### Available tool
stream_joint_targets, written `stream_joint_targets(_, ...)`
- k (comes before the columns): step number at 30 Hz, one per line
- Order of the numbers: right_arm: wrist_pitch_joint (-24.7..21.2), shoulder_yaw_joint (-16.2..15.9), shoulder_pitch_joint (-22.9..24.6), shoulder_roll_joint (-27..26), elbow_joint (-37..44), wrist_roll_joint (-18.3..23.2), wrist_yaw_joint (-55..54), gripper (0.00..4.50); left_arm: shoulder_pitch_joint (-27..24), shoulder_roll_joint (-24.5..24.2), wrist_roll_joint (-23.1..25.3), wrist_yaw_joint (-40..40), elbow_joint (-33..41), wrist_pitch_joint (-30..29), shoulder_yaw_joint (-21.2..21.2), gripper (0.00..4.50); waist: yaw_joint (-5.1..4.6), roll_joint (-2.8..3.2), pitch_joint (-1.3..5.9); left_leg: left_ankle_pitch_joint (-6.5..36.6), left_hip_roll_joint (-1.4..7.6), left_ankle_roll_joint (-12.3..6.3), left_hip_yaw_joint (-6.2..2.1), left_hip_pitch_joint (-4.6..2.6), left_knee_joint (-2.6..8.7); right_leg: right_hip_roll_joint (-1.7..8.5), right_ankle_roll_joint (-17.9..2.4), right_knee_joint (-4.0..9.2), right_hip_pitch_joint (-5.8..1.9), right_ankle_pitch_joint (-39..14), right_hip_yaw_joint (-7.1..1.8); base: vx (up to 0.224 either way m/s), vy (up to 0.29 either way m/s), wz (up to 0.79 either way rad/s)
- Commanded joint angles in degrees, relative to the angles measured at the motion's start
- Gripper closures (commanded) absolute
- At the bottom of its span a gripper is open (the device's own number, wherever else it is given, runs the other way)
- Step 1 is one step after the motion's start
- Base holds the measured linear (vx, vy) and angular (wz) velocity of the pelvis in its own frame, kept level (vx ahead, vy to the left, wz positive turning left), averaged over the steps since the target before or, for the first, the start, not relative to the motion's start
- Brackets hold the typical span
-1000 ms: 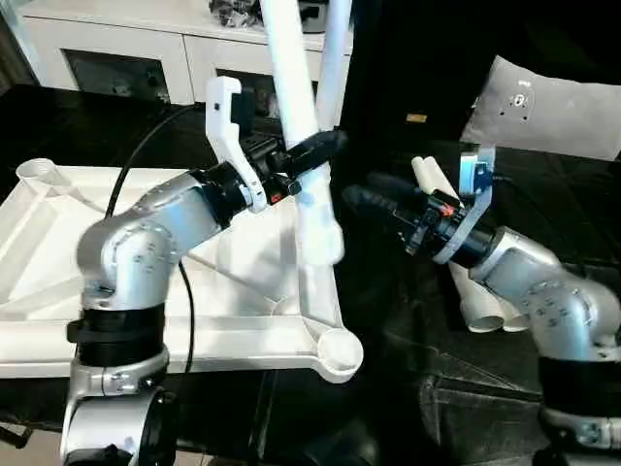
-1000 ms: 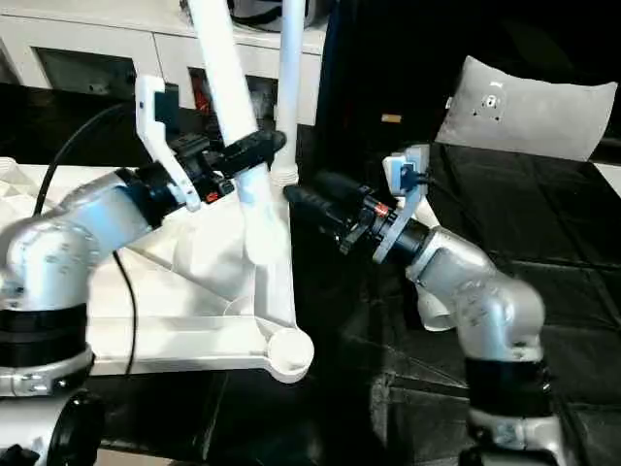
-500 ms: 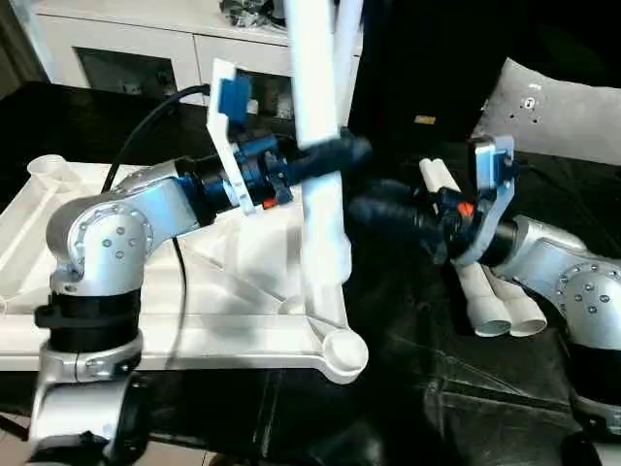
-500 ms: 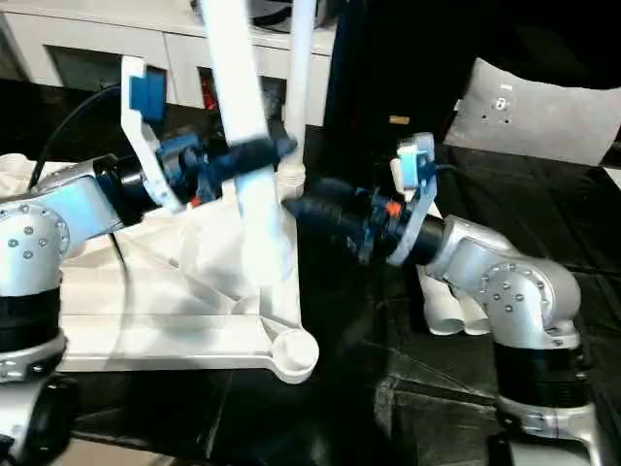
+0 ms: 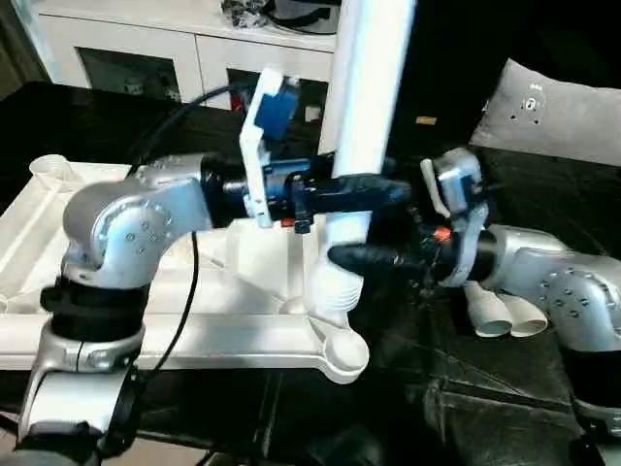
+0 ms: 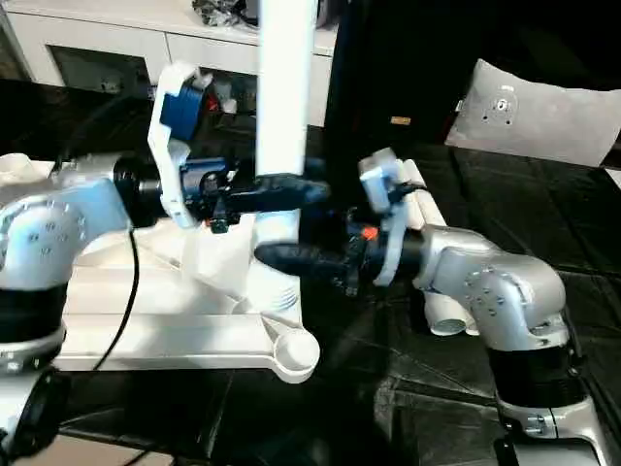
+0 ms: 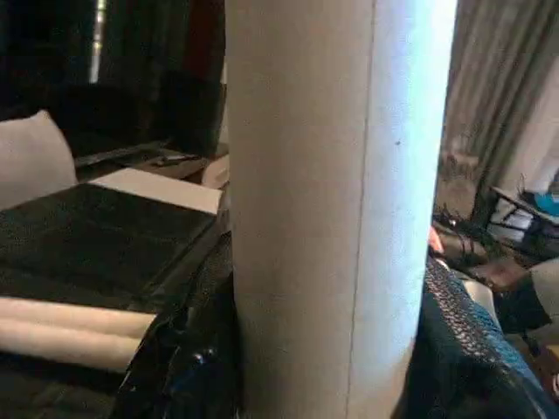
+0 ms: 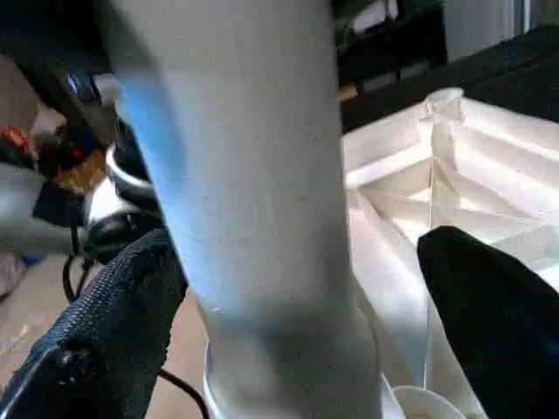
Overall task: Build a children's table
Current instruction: Pick table leg
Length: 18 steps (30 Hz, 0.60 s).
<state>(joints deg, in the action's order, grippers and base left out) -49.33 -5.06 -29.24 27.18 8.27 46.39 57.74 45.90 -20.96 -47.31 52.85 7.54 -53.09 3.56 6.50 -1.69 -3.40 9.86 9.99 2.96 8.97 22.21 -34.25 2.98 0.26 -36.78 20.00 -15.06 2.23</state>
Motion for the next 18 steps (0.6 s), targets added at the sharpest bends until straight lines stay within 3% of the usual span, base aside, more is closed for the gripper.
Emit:
stream_joint_targets(1,1.20,-0.55,-1.02,0.48,-0.43,-1.60,0.15,0.00,1.28,0.14,0.84,0.89,0.07,0.89,0.95,2.60,0.02,0.31,3.92,3.28,2.80,1.30,-0.40,-1.33,3.63,4.79,-13.03,3.74,-2.03,5.67,-2.41,0.000,0.000,0.00)
stream_joint_targets(18,1.05,0.23,-1.09,-1.53,-0.69,0.00,1.51,1.33,1.22,-0.61,4.39,3.57,-0.57,4.10,4.22,2.60,-0.03,0.51,3.93,4.96,2.91,1.31,-0.40,-1.48,3.65,4.83,-14.05,3.71,-1.97,5.09,-2.37,0.000,0.000,0.00)
